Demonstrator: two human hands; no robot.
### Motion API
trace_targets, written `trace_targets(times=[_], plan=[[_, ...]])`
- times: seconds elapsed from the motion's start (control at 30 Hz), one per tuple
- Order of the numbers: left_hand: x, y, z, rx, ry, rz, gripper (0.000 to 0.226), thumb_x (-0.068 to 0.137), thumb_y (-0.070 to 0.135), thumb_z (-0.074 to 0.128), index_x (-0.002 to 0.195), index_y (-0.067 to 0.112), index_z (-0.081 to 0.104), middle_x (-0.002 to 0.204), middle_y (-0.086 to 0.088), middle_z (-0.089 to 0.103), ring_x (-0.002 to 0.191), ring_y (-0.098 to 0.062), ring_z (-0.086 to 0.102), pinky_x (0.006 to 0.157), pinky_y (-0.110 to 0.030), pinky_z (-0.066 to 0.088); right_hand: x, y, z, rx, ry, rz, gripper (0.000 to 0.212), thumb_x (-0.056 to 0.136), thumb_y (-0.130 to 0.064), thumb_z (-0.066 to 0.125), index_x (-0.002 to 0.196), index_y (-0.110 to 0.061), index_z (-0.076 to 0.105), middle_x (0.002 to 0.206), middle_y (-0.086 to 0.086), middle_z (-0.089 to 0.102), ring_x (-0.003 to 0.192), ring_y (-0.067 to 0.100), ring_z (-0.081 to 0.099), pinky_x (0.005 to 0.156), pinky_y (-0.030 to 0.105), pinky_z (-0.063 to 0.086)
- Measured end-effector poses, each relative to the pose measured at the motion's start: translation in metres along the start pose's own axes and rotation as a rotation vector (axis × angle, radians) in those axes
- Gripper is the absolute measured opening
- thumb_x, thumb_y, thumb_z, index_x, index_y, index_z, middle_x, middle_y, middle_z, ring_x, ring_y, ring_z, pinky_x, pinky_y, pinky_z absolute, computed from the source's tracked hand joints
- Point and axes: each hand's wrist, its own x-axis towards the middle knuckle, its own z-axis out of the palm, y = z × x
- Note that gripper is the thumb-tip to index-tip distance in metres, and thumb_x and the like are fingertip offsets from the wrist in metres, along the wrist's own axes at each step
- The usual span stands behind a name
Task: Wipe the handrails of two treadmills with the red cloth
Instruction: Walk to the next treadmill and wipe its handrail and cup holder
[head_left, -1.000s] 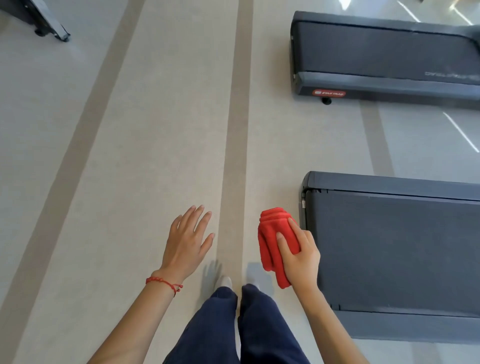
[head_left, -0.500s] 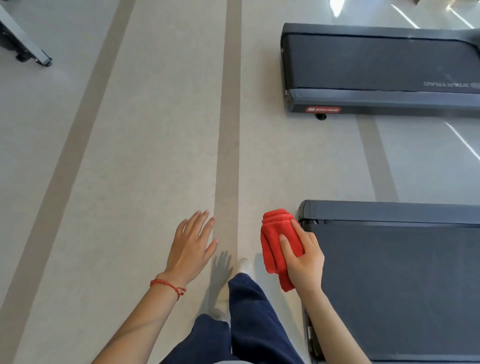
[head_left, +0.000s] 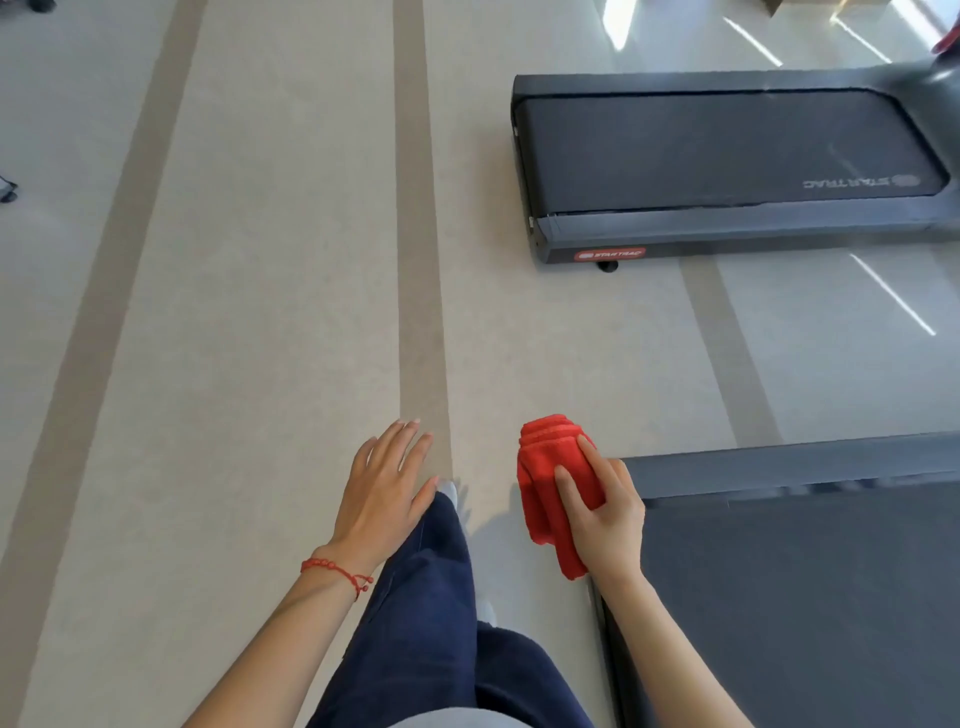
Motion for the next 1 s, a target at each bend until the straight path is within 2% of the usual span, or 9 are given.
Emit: trace_targets(times=[0.13, 0.17, 0.23, 0.3, 0.47, 0.53, 0.7, 0.87, 1.0], plan=[[0.071, -0.013, -0.02, -0.006, 0.015, 0.073, 0.045, 0.091, 0.031, 0.039, 0.115, 0.0, 0.061, 0.123, -0.02, 0.059, 0.113, -0.036, 0.056, 0.09, -0.052, 0.046, 0.053, -0.018, 0.012, 0.017, 0.066, 0.04, 0.039, 0.085, -0.032, 0.062, 0.123, -0.034, 0.054, 0.098, -0.016, 0.056, 0.091, -0.004, 0.056, 0.072, 0.008, 0.037], [0.088, -0.017, -0.026, -0.002, 0.016, 0.089, 0.046, 0.093, 0.031, 0.035, 0.115, 0.0, 0.061, 0.123, -0.021, 0.059, 0.113, -0.037, 0.056, 0.09, -0.053, 0.046, 0.067, -0.024, 0.016, 0.022, 0.083, 0.05, 0.038, 0.085, -0.032, 0.062, 0.122, -0.037, 0.054, 0.098, -0.019, 0.055, 0.092, -0.008, 0.055, 0.072, 0.008, 0.037], [0.12, -0.024, -0.04, 0.006, 0.008, 0.12, 0.062, 0.098, 0.039, 0.016, 0.117, 0.0, 0.06, 0.124, -0.02, 0.058, 0.115, -0.037, 0.054, 0.091, -0.053, 0.046, 0.093, -0.033, 0.022, 0.039, 0.109, 0.072, 0.037, 0.085, -0.033, 0.061, 0.12, -0.041, 0.053, 0.098, -0.022, 0.055, 0.095, -0.012, 0.052, 0.073, 0.008, 0.036], [0.151, -0.029, -0.052, 0.012, 0.011, 0.16, 0.069, 0.097, 0.044, 0.01, 0.118, 0.0, 0.059, 0.125, -0.02, 0.058, 0.117, -0.036, 0.053, 0.092, -0.053, 0.045, 0.117, -0.042, 0.029, 0.05, 0.139, 0.09, 0.038, 0.085, -0.035, 0.061, 0.12, -0.044, 0.052, 0.099, -0.023, 0.055, 0.095, -0.012, 0.052, 0.073, 0.008, 0.036], [0.216, -0.026, -0.069, 0.01, -0.007, 0.199, 0.055, 0.089, 0.035, 0.031, 0.117, -0.002, 0.059, 0.123, -0.022, 0.058, 0.116, -0.038, 0.053, 0.092, -0.052, 0.046, 0.165, -0.057, 0.035, 0.064, 0.186, 0.124, 0.038, 0.085, -0.036, 0.061, 0.122, -0.04, 0.053, 0.1, -0.018, 0.056, 0.095, -0.002, 0.056, 0.075, 0.01, 0.037], [0.24, -0.021, -0.074, 0.019, -0.019, 0.226, 0.056, 0.09, 0.037, 0.029, 0.117, -0.003, 0.059, 0.122, -0.022, 0.059, 0.114, -0.038, 0.055, 0.091, -0.052, 0.047, 0.183, -0.06, 0.033, 0.07, 0.199, 0.133, 0.038, 0.085, -0.035, 0.061, 0.122, -0.04, 0.052, 0.099, -0.016, 0.056, 0.094, -0.001, 0.056, 0.075, 0.012, 0.038], [0.302, -0.006, -0.077, 0.047, -0.048, 0.278, 0.071, 0.097, 0.044, 0.008, 0.119, 0.0, 0.058, 0.125, -0.02, 0.057, 0.116, -0.036, 0.053, 0.092, -0.053, 0.045, 0.238, -0.059, 0.022, 0.079, 0.243, 0.149, 0.039, 0.086, -0.033, 0.06, 0.123, -0.041, 0.051, 0.099, -0.018, 0.053, 0.092, -0.006, 0.053, 0.073, 0.011, 0.037], [0.37, 0.018, -0.078, 0.089, -0.057, 0.304, 0.056, 0.09, 0.038, 0.027, 0.124, 0.003, 0.055, 0.13, -0.017, 0.055, 0.121, -0.034, 0.049, 0.096, -0.049, 0.042, 0.299, -0.05, -0.003, 0.084, 0.264, 0.167, 0.039, 0.087, -0.033, 0.059, 0.12, -0.048, 0.044, 0.105, -0.01, 0.054, 0.091, 0.003, 0.054, 0.077, 0.024, 0.042], [0.419, 0.047, -0.085, 0.105, -0.056, 0.341, 0.057, 0.091, 0.04, 0.025, 0.124, 0.004, 0.055, 0.129, -0.017, 0.055, 0.121, -0.033, 0.049, 0.095, -0.05, 0.042, 0.341, -0.045, -0.027, 0.077, 0.302, 0.17, 0.039, 0.086, -0.033, 0.06, 0.121, -0.044, 0.045, 0.104, -0.009, 0.053, 0.091, 0.006, 0.053, 0.079, 0.028, 0.044]])
